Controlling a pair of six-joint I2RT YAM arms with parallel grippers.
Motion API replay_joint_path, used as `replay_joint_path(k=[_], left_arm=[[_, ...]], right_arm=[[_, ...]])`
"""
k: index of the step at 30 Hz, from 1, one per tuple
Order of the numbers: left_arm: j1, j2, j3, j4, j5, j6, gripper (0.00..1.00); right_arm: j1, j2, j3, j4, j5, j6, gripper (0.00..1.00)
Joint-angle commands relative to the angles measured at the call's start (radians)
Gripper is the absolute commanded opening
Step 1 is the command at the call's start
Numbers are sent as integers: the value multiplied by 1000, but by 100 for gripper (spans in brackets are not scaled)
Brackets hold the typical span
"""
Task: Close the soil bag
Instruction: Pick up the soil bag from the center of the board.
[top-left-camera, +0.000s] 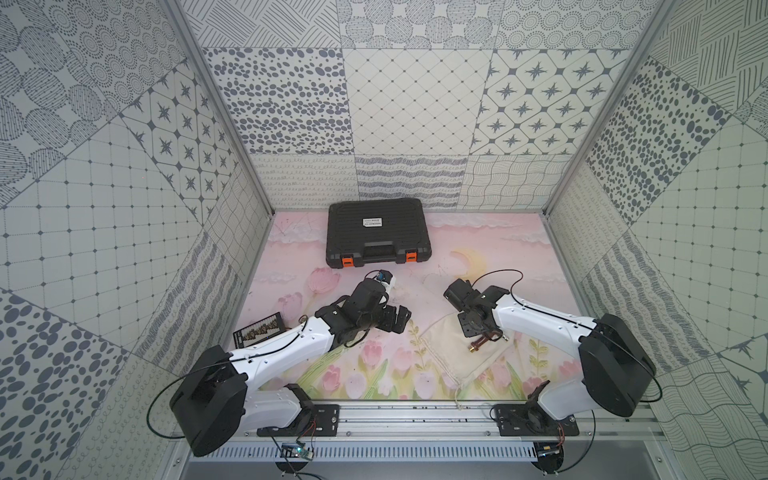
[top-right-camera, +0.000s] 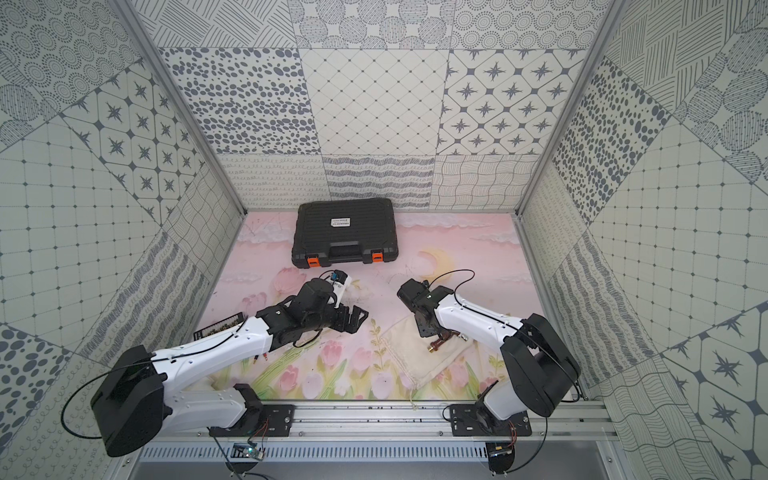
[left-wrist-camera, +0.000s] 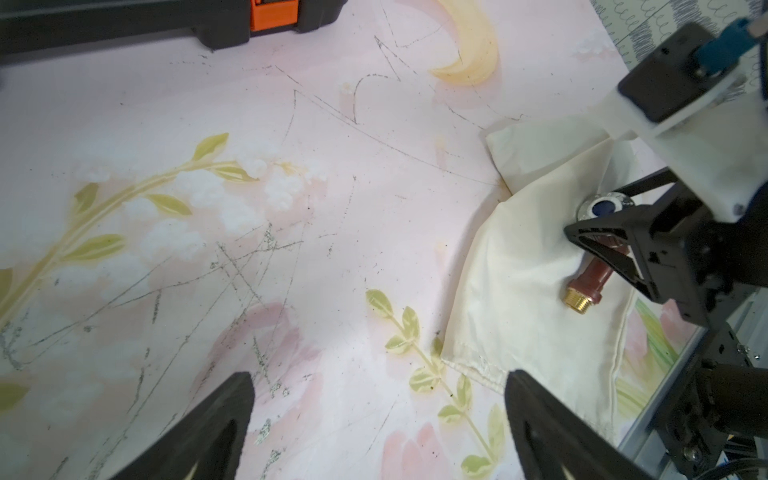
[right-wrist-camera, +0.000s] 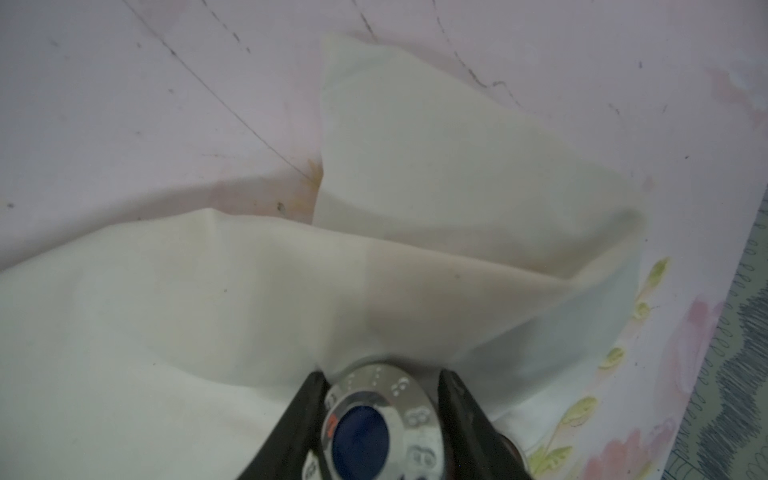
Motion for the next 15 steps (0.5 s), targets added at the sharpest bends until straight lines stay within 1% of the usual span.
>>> replay_joint_path(k=[1,3,5,7,9,12,15], left_arm=[[-1,-16,2,-46,-53,14,98],[0,-20,3,-57,-77,2,99],[3,-20,9,-71,-87,-8,99],[9,-18,11,-85,-88,-19,99],[18,-18,11,-92,-80,-26,99],[37,-17,5,-97,-64,-34,99],[54,-20,2,-102,-44,-39,98]], right_arm=[[4,-62,59,-21,31,-6,29],[4,-77,100,-46,50,-24,25],[-1,-88,145,-49,83,-51,23],[-39,-80,204,-34,97,-104,23],[-96,-48,264,23,83,-167,22],[-227,38,350,159,-22,-222,21],[-311,163,455,267,-105,-226,19]])
